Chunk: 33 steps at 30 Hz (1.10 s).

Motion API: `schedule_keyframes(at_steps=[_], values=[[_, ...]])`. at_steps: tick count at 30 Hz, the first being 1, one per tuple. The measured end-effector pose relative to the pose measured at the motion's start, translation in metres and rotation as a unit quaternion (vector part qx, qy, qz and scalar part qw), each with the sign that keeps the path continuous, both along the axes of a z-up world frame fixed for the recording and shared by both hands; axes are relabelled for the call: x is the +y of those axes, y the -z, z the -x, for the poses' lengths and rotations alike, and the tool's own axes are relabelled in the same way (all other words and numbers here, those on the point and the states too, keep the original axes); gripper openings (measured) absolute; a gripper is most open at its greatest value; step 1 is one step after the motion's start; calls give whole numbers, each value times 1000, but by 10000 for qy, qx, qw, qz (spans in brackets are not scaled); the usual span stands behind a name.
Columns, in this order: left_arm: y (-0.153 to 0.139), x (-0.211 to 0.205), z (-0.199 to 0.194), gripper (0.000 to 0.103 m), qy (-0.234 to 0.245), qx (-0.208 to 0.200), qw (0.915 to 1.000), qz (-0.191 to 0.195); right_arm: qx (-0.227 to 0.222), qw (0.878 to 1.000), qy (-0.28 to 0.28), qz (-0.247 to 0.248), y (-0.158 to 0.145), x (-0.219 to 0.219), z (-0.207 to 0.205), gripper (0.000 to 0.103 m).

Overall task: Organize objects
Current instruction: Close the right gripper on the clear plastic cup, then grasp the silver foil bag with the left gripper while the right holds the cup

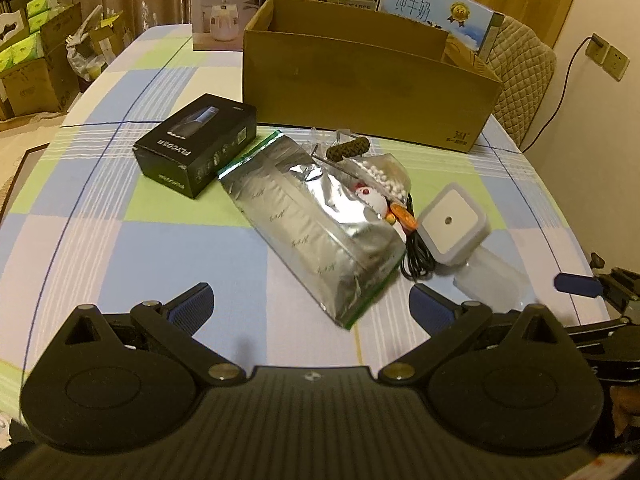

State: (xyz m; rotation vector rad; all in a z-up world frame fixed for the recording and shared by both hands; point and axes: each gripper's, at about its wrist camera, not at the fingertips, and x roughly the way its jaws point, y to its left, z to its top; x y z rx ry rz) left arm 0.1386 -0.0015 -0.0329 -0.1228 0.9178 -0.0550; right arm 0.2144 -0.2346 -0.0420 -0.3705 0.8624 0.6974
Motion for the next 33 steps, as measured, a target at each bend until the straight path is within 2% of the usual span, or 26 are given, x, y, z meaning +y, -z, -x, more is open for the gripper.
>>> schedule_keyframes(at_steps=[5,15,27,33], values=[[7,-1,-15,102,21,52,10000,17,25,9991,-288,296,15,14,-14,74],[17,7,-32,102,-198,177,9996,108,-27,9970,-566,519,21,29,-19,51],[31,12,-71,102,-701,256,9957,550,326,9991,-237,142,20,25,-9,50],[43,13,-81,102,-728,343,9962,343,371,9991,-156,92,18,23,-6,50]])
